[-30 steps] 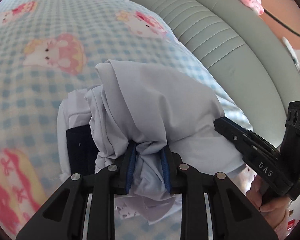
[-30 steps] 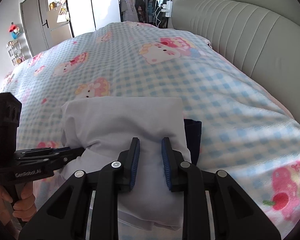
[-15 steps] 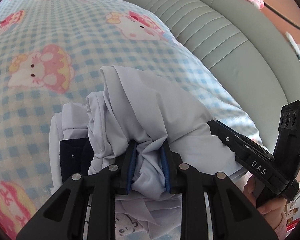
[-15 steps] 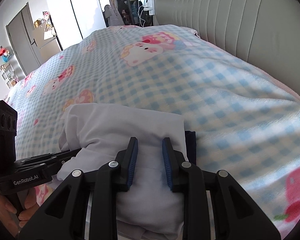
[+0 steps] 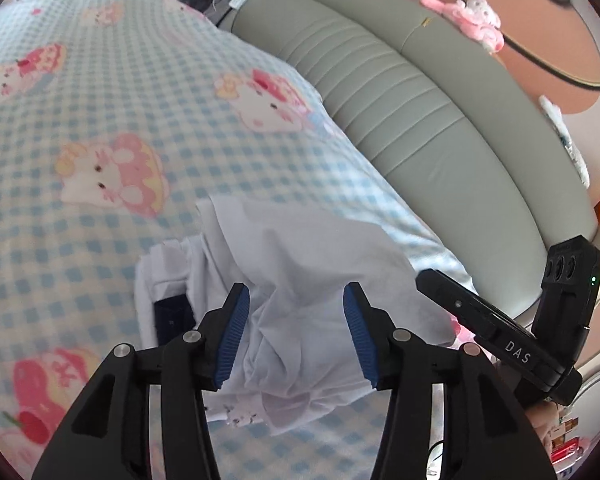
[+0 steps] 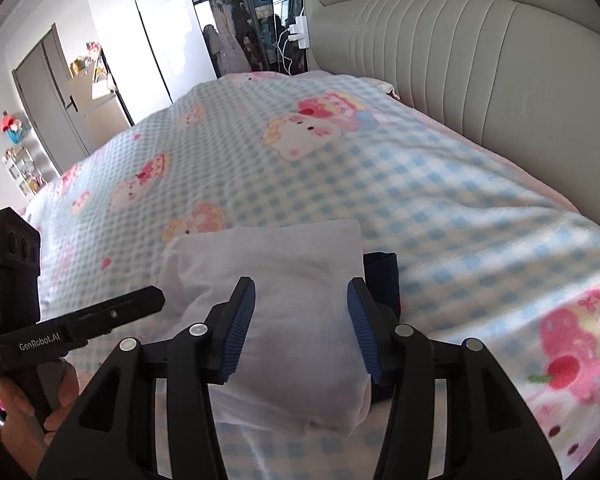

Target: Fold clothes

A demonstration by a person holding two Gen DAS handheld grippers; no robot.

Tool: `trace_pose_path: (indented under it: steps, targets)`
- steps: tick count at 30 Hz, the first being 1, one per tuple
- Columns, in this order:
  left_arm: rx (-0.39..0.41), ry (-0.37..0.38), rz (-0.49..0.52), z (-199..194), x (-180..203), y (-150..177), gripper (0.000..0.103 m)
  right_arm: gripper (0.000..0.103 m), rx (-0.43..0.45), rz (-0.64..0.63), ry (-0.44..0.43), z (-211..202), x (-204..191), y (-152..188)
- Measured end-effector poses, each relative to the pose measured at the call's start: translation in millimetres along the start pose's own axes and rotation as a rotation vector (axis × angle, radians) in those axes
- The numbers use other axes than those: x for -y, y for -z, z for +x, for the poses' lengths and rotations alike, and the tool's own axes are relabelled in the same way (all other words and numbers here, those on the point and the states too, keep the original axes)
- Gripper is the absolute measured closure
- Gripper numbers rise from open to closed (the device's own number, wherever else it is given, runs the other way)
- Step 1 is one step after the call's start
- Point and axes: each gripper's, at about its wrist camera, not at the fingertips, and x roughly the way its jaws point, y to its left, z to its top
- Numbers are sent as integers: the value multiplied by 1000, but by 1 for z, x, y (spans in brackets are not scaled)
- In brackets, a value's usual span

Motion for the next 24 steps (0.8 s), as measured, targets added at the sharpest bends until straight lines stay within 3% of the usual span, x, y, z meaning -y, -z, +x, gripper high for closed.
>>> trace_pose_path:
  steps: [3,8,14,18,24]
  targets:
    - [67,-6,-48,-43,-12,12,50,46,16,-30,21,-19,-19,4]
    - [149,-215,-2,-104,-34,21,49,42,19,-67,-47,-40,-69,14]
    - [247,-375,-27,-193,-69,18,40,42,14,-187,-106,-53,-167,25]
    - [277,-510,-43,-247,-93,21,38,41,15,-243,-172,-64,-232,35]
    - [306,-666,-124,-319,-137,46,38,37,13,-314,-193,-77,-314,59]
